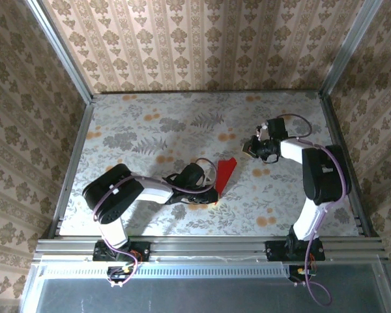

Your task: Fold a paper plane with a square sheet of paper (fold left side to right side)

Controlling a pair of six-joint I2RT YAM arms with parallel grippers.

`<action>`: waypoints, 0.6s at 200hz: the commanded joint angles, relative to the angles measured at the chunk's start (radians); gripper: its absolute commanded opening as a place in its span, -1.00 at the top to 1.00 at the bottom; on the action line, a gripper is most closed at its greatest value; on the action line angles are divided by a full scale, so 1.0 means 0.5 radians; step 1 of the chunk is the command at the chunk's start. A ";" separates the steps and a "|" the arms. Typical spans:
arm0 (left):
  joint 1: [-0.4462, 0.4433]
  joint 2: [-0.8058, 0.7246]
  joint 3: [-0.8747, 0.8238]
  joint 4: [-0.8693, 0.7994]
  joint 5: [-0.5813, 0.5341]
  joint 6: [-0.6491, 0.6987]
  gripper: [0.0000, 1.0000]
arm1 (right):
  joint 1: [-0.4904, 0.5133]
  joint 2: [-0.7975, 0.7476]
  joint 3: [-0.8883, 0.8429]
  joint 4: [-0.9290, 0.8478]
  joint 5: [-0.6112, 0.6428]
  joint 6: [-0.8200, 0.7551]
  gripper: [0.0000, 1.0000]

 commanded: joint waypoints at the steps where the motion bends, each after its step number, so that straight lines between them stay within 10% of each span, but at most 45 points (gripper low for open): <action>1: -0.032 0.011 -0.121 -0.161 -0.197 -0.138 1.00 | 0.004 -0.266 -0.154 -0.077 0.048 -0.055 0.89; 120: -0.058 -0.054 0.142 -0.263 -0.405 -0.093 0.85 | 0.004 -1.688 -1.033 -0.501 0.213 -0.087 0.23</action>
